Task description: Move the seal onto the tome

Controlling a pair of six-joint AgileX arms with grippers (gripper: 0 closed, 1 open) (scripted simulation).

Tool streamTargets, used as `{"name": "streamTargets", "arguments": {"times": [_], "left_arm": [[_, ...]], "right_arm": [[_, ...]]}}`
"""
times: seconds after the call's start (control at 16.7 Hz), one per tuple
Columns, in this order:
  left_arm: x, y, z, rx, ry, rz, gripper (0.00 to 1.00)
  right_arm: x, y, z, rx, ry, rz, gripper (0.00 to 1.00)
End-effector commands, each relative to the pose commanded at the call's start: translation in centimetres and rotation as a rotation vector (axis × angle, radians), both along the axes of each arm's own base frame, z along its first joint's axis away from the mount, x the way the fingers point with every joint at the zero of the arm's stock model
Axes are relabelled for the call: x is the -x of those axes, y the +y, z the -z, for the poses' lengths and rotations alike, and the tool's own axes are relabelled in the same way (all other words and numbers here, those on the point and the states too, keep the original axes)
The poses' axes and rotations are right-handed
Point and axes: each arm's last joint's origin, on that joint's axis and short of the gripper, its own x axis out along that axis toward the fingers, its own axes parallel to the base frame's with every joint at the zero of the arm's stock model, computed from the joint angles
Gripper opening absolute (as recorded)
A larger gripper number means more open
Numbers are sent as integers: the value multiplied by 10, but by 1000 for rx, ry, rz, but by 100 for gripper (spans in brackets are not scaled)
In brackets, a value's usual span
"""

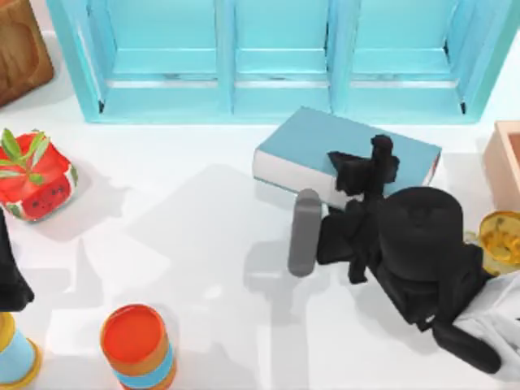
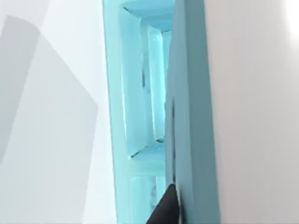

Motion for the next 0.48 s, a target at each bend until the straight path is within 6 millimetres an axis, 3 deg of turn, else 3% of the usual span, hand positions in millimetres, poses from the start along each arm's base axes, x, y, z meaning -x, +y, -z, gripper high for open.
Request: {"name": "streamTargets", "arguments": {"times": [0.48], "left_arm": [[0,0,0,0,0,0,100]], "right_arm": [[5,-5,3,63,-9,-49,0]]}}
